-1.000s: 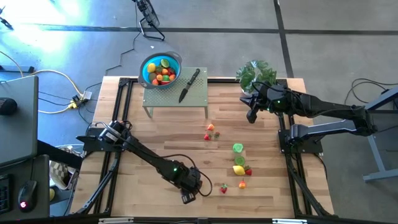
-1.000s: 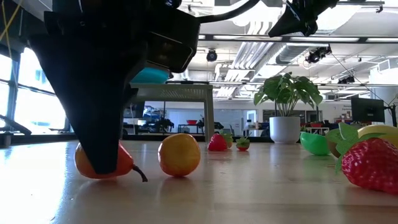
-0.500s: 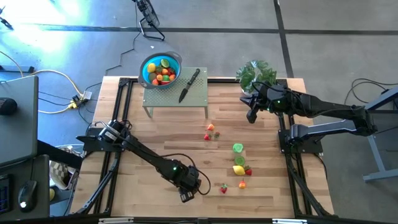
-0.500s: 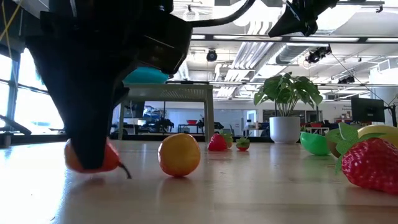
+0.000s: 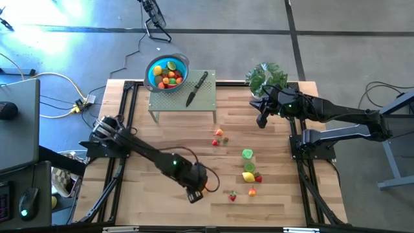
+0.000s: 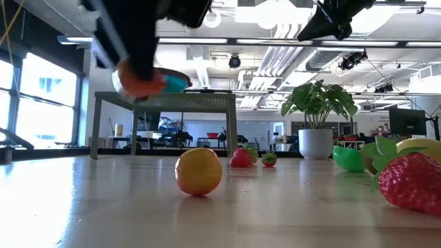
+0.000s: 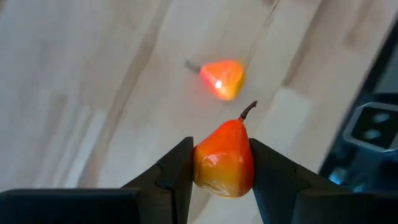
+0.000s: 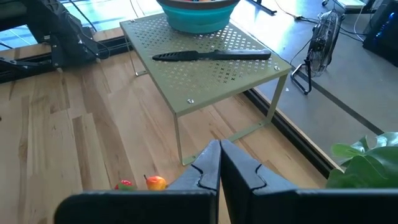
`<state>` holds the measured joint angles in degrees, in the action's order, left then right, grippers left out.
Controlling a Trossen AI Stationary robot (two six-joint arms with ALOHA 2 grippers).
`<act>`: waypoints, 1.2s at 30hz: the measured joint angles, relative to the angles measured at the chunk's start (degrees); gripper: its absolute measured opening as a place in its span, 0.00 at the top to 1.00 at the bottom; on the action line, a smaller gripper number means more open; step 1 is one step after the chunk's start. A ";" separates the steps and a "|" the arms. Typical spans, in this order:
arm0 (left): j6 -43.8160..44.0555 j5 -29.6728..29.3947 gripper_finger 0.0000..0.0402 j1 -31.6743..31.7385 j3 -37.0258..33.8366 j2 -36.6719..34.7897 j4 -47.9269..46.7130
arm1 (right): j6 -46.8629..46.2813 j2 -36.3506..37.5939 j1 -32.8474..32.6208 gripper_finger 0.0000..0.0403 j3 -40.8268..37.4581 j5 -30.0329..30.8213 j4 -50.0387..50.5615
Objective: Pick & Place Fruit
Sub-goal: Put the orange pear into the strainer bowl on the shelf
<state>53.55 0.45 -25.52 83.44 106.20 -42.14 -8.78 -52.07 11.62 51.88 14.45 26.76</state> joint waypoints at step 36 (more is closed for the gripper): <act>-25.88 -4.63 0.68 26.27 0.04 -30.23 0.75 | -0.56 -0.01 0.02 0.99 0.00 0.49 0.02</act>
<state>27.67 -4.19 0.75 83.48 75.97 -41.38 -9.34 -52.08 11.64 51.88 14.94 26.79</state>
